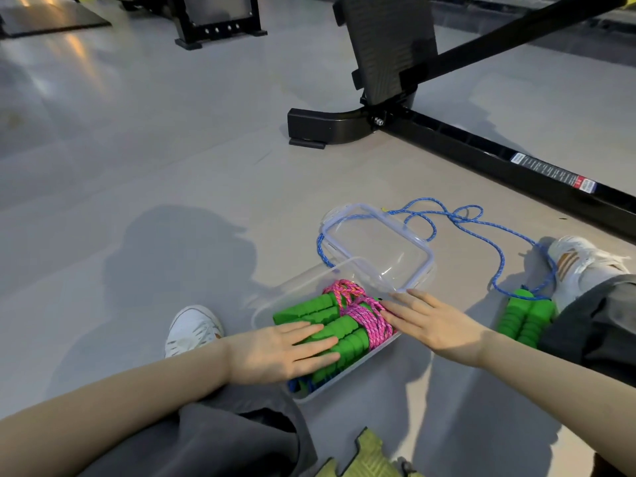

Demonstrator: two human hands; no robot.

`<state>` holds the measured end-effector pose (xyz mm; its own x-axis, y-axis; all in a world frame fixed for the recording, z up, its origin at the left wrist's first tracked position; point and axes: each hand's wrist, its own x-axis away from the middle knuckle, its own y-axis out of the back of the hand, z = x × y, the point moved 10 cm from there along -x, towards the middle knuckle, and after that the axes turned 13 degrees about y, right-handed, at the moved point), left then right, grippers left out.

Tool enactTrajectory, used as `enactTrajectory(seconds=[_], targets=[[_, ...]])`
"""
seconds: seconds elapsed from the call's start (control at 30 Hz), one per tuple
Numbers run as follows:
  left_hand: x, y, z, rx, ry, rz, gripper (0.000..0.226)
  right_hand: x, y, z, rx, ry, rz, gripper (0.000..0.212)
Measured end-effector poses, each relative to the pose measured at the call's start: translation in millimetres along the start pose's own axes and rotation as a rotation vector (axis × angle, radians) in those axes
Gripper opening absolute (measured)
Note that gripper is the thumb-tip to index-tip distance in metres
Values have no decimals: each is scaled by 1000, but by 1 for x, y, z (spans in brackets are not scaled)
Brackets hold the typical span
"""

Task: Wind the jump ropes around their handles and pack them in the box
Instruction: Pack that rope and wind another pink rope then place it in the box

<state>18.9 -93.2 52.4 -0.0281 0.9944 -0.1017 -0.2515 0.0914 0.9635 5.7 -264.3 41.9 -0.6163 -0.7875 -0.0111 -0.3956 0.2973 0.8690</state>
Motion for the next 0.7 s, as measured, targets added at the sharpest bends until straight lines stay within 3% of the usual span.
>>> enactTrajectory(seconds=[0.23,0.4,0.5,0.53,0.57,0.63,0.7], targets=[[-10,-16,-13,-42,-37,29,48,-13,9,-28,94,-116,-1,60],[-21,-7,20,171,52,107,73,-16,1,-51,-20,-219,87,57],[-2,-13,61,78,125,162,105,-17,14,-51,-170,-300,73,52],[3,-20,69,25,129,211,105,-18,19,-48,-231,-333,45,52],[6,-26,72,-22,129,262,92,-20,24,-45,-298,-381,25,51],[2,-24,67,-76,79,204,43,-25,34,-36,-416,-514,-49,46],[-2,-20,66,-152,20,167,35,-33,35,-26,-501,-630,-36,50]])
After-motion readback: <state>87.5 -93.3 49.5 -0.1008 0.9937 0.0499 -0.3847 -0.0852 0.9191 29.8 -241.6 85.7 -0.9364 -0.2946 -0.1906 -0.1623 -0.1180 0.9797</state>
